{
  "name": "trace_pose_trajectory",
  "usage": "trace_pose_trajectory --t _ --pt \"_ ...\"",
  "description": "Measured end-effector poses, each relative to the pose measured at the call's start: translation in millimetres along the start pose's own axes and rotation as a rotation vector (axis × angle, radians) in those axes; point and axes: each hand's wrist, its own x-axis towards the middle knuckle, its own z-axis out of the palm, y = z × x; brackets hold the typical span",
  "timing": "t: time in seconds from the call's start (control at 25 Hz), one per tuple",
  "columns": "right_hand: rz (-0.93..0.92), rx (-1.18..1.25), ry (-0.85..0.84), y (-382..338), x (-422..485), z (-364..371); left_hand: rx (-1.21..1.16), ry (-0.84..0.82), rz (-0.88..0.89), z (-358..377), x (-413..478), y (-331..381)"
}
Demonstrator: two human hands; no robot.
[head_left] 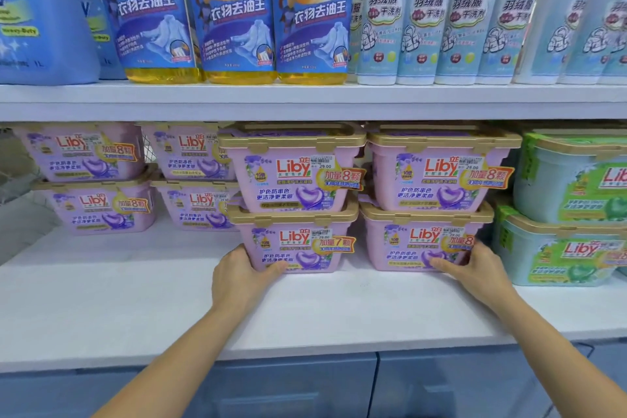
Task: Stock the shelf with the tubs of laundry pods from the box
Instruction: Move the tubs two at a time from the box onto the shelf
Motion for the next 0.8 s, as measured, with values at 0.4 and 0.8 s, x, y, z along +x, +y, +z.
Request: trace_pose_trajectory --t 0.4,0.8 --pt "0.006 -0.019 -0.014 7.7 6.6 -8.2 0.078 0.020 -0.025 13.1 4.9 8.4" --pt "0.079 -0.027 0.118 5.8 -13.9 -8.3 0.246 -0.008 0.081 12.4 8.9 -3.8"
